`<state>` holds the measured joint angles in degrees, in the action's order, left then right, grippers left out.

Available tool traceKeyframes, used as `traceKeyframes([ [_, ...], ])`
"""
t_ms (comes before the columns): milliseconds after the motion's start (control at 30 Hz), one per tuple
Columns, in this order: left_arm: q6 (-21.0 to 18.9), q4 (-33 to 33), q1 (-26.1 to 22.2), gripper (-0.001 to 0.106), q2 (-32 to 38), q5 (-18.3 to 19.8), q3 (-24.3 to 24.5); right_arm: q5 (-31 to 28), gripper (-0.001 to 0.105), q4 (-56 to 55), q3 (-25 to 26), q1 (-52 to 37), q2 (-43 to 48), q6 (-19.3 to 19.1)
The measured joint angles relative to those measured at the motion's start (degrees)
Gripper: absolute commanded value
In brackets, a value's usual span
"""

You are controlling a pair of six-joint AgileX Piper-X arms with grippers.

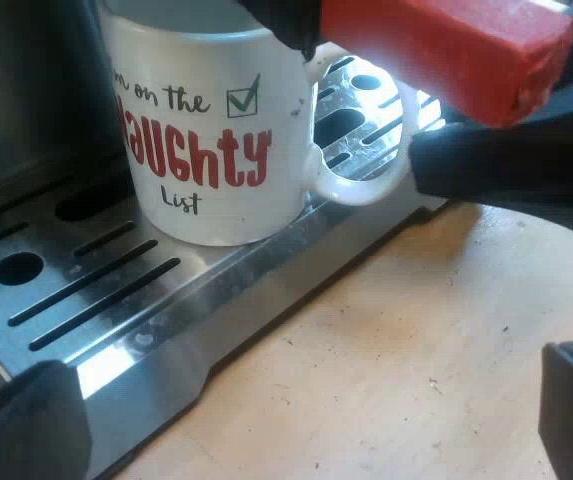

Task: Place mug into machine

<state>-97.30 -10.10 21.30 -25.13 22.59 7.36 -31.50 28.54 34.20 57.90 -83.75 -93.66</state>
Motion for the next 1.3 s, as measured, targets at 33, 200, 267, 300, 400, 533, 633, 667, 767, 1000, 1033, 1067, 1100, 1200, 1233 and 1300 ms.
traceKeyframes([
  [33, 0.0, 0.0, 0.0, 0.093, 0.0, 0.0, 0.0, 0.0, 0.055, 1.6, -0.8, 0.0, 0.0, 0.0],
  [200, 0.0, 0.0, 0.0, 0.093, 0.0, 0.0, 0.0, -0.3, 0.055, 7.1, -1.8, 0.0, -2.2, 0.0],
  [267, 0.0, 0.0, 0.0, 0.093, 0.0, 0.0, 0.0, -0.2, 0.055, 9.4, -1.8, 0.0, -3.9, 0.0],
  [300, 0.0, 0.0, 0.0, 0.093, 0.0, 0.0, 0.0, 0.3, 0.055, 11.3, -1.8, 0.0, -5.3, 0.0],
  [400, 0.0, 0.0, 0.0, 0.093, 0.0, 0.0, 0.0, 0.6, 0.055, 15.7, -1.8, -0.1, -8.5, -0.8],
  [533, 0.0, 0.0, 0.0, 0.093, 0.0, 0.0, 0.0, 0.8, 0.055, 19.8, -1.1, -1.1, -12.2, -1.2],
  [633, 0.0, 0.0, 0.0, 0.093, 0.0, 0.0, 0.0, 1.8, 0.055, 20.9, 0.3, -2.1, -14.2, -1.5],
  [667, 0.0, 0.0, 0.0, 0.093, 0.0, 0.0, 0.0, 2.2, 0.055, 21.0, 0.6, -2.1, -14.4, -1.5],
  [767, 0.0, 0.0, 0.0, 0.093, 0.0, 0.0, 0.0, 3.6, 0.055, 21.0, 2.8, -2.9, -15.9, -2.4],
  [1000, 0.0, 0.0, 0.0, 0.093, 0.0, 0.0, 0.0, 4.0, 0.055, 21.5, 6.7, -4.6, -18.5, -4.0],
  [1033, 0.0, 0.0, 0.0, 0.093, 0.0, 0.0, 0.0, 4.2, 0.055, 21.5, 7.8, -5.3, -19.2, -4.0],
  [1067, 0.0, 0.0, 0.0, 0.093, 0.0, 0.0, 0.0, 4.5, 0.055, 21.5, 8.1, -5.4, -19.4, -4.0],
  [1100, 0.0, 0.0, 0.0, 0.093, 0.0, 0.0, 0.0, 5.0, 0.055, 21.5, 8.8, -5.7, -19.9, -4.6],
  [1200, 0.0, 0.0, 0.0, 0.093, 0.0, 0.0, 0.0, 6.1, 0.055, 21.2, 10.6, -6.2, -20.7, -5.1],
  [1233, 0.0, 0.0, 0.0, 0.093, 0.0, 0.0, 0.0, 6.6, 0.055, 21.0, 10.9, -6.4, -20.9, -5.1],
  [1300, 0.0, 0.0, 0.0, 0.093, 0.0, 0.0, 0.0, 7.3, 0.055, 18.8, 12.7, -6.4, -21.0, -5.6],
])
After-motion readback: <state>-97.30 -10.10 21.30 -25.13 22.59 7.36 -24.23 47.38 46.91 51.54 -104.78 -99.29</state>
